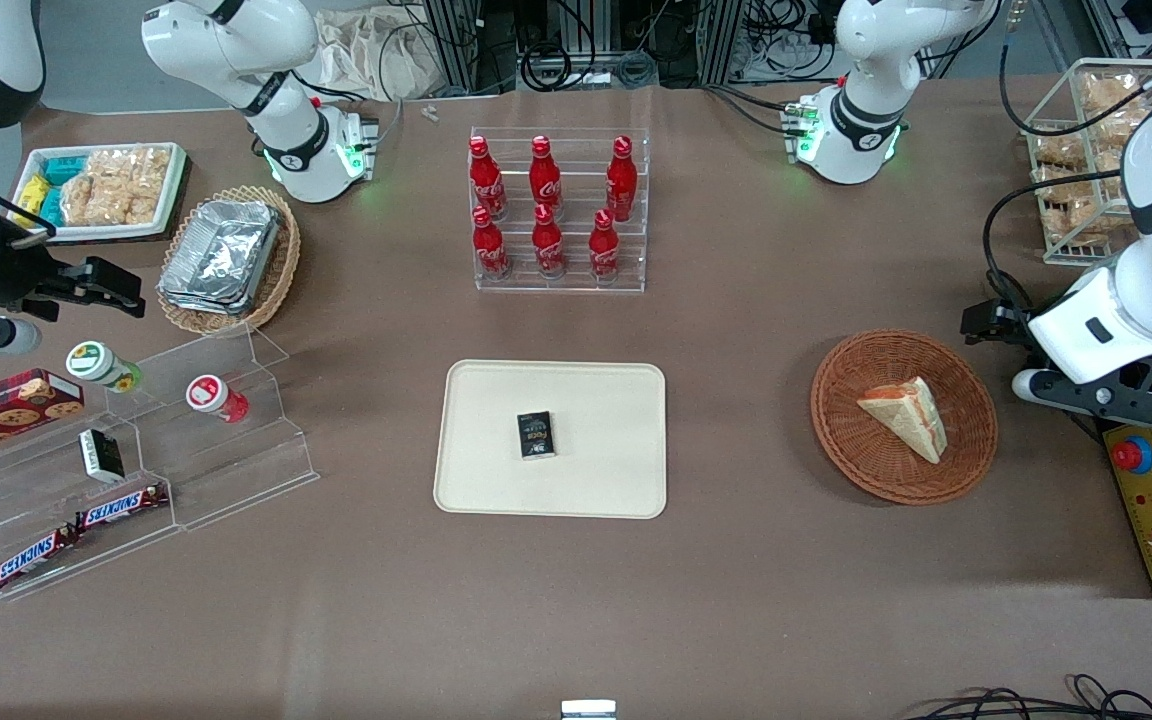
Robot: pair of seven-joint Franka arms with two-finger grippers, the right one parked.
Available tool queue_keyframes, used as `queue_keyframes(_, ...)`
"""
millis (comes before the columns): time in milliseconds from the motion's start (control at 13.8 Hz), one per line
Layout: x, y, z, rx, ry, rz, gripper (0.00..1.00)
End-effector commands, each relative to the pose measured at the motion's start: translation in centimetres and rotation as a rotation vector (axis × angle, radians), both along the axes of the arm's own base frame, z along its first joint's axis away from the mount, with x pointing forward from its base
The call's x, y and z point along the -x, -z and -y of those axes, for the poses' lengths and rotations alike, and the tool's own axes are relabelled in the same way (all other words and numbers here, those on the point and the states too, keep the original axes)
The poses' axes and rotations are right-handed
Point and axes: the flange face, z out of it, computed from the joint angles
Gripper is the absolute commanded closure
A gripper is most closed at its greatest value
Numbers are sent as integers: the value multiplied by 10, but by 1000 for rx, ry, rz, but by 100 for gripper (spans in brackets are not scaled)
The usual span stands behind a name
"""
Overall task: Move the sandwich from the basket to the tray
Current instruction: 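Move the left gripper down over the wrapped sandwich in the wicker basket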
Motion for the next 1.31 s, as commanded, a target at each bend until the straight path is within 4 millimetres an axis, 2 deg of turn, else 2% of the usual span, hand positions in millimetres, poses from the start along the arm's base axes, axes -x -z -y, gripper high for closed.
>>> queue_keyframes(0,-8,-3,-3,11,5,27,0)
queue_keyframes(218,-13,15,-5,-36,11,6,0)
queue_keyframes(291,-17,36,-8,-68,-52,-19,0)
queue_keyframes(436,-21,57,-8,-88,-262,-2,0)
queue_keyframes(800,-18,136,3,-105,-698,93,0)
queue_keyframes(1018,-6,180,1,-117,-798,84,0)
queue_keyframes(1236,3,207,-13,-177,-817,58,0)
